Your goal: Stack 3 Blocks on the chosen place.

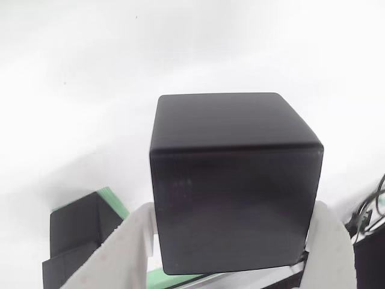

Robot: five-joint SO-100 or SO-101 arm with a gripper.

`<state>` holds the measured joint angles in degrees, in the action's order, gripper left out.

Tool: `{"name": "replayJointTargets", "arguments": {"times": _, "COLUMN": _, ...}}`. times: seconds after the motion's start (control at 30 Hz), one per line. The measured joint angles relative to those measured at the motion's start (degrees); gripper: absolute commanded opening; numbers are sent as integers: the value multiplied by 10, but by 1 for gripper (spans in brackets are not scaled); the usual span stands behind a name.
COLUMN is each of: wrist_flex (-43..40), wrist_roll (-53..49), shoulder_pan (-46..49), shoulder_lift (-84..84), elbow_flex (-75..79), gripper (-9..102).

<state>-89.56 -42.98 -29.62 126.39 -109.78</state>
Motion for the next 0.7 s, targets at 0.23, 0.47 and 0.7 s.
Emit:
{"name": "replayJointTargets", "arguments": {"times": 0.23, "wrist_flex": 1, "wrist_roll": -16, "shoulder_pan": 58, "shoulder_lift": 35, "elbow_flex": 18, "gripper": 18}}
{"name": "replayJointTargets", "arguments": {"times": 0.47, "wrist_flex": 2, "wrist_roll": -17, "shoulder_pan": 95, "shoulder_lift": 47, "elbow_flex": 30, "gripper": 18}}
{"name": "replayJointTargets", "arguments": {"times": 0.7, "wrist_flex": 16, "wrist_roll": -17, "shoulder_pan": 136, "shoulder_lift": 48, "elbow_flex": 33, "gripper": 18}}
